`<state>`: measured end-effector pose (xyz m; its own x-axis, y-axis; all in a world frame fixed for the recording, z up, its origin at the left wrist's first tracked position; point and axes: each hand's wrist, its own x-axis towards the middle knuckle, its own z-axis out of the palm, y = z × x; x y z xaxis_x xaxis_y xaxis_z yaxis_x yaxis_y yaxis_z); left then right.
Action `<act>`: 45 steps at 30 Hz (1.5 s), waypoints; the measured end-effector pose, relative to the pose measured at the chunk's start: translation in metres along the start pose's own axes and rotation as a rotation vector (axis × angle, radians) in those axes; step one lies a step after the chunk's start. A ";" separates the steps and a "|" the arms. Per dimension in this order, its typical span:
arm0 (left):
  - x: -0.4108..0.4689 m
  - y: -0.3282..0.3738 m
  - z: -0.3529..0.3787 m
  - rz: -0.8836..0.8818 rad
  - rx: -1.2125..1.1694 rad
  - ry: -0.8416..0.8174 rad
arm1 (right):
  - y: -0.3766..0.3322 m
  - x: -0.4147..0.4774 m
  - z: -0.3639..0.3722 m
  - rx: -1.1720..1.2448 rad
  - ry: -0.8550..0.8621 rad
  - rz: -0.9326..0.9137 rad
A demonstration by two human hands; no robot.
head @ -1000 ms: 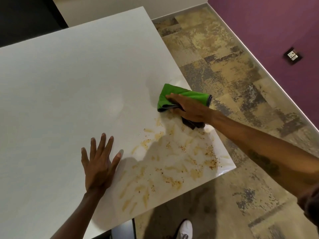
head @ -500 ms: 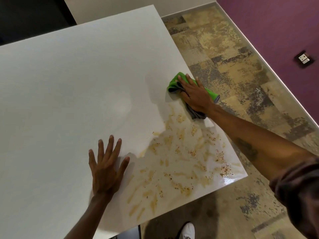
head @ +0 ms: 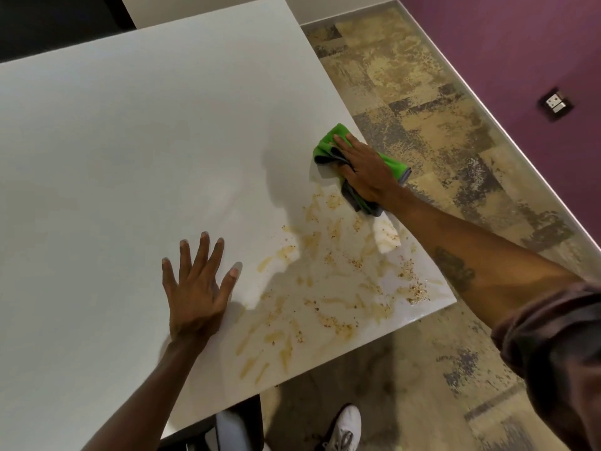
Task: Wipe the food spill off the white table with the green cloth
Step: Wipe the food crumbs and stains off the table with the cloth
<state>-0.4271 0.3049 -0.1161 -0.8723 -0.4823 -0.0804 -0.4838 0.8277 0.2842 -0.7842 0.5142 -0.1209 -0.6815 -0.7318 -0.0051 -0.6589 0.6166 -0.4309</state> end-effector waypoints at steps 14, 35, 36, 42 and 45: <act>0.000 -0.013 0.013 0.002 0.035 0.005 | -0.003 -0.118 0.009 0.017 0.091 0.046; -0.012 -0.051 0.004 0.244 0.118 -0.059 | -0.091 -0.212 0.055 0.135 0.429 0.753; -0.012 -0.051 0.003 0.219 0.146 -0.053 | -0.098 -0.205 0.058 0.142 0.467 0.797; -0.011 -0.050 0.003 0.151 0.147 -0.071 | -0.119 -0.152 0.064 0.158 0.618 0.882; -0.010 -0.050 0.002 0.150 0.111 -0.080 | -0.110 -0.116 0.062 0.179 0.576 0.829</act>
<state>-0.3948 0.2692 -0.1318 -0.9359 -0.3304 -0.1224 -0.3489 0.9174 0.1916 -0.6130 0.5136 -0.1285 -0.9815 0.1844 0.0512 0.1141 0.7783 -0.6174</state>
